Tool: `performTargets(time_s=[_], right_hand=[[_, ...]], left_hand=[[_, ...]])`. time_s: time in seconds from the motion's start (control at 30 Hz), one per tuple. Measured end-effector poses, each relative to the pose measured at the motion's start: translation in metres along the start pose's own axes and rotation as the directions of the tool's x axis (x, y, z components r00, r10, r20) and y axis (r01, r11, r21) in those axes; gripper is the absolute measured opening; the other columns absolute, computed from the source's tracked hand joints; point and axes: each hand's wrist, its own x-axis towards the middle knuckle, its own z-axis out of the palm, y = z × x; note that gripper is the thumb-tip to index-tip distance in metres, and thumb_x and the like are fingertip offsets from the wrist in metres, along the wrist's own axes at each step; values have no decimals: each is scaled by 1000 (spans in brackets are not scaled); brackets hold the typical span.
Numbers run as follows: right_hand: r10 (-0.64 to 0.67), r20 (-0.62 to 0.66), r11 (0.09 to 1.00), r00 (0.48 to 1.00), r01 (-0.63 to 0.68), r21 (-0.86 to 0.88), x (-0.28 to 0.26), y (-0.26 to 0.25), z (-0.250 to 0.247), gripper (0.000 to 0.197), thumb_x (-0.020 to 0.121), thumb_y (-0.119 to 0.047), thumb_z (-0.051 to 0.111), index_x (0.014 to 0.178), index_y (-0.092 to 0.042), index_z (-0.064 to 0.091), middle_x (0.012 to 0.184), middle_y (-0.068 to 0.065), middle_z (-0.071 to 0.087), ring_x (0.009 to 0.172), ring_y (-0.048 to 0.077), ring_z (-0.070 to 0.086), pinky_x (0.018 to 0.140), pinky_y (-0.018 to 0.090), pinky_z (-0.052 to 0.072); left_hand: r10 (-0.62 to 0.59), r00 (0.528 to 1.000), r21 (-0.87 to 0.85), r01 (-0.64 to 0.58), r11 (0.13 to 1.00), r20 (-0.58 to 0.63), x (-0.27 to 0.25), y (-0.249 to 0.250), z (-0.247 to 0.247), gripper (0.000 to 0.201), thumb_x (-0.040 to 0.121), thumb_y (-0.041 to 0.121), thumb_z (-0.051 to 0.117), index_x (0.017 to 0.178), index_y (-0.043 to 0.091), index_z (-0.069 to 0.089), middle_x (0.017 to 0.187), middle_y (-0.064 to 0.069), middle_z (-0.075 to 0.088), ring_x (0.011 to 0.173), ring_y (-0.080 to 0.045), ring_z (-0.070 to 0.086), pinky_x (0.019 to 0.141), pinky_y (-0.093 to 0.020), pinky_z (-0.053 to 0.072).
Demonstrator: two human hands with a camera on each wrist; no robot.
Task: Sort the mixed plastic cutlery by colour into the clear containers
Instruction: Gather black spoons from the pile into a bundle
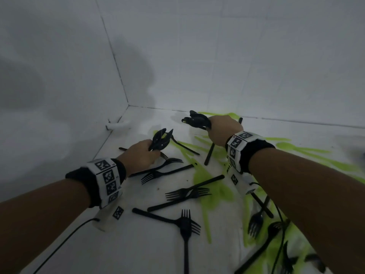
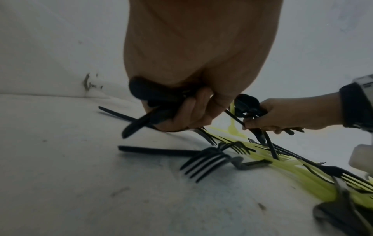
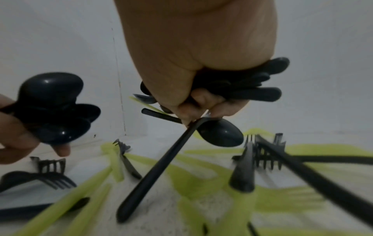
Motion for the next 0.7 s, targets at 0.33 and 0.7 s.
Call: performTargets(time_s=[0.33,0.7], right_hand=[[185,125,501,975,-203,841,-41,2,-17,20,98,-12,51,107,0,64,79,10,78,49,14,58,50,26,43],[348,-2,405,938,-148,902,-82,41,-19,6,96,-6,61,98,-1,60,76,8,64,48,9,53,43,19,42]], left_hand=[[111,990,-49,-107,993,84,-14,28,23,23,96,25,58,118,21,58,90,-4,64,76,-17,58,67,-30,44],[245,948,-28,-244,969,205,-28,44,39,23,92,37,59,112,29,67,102,-7,74,96,-29,69,89,-48,55]])
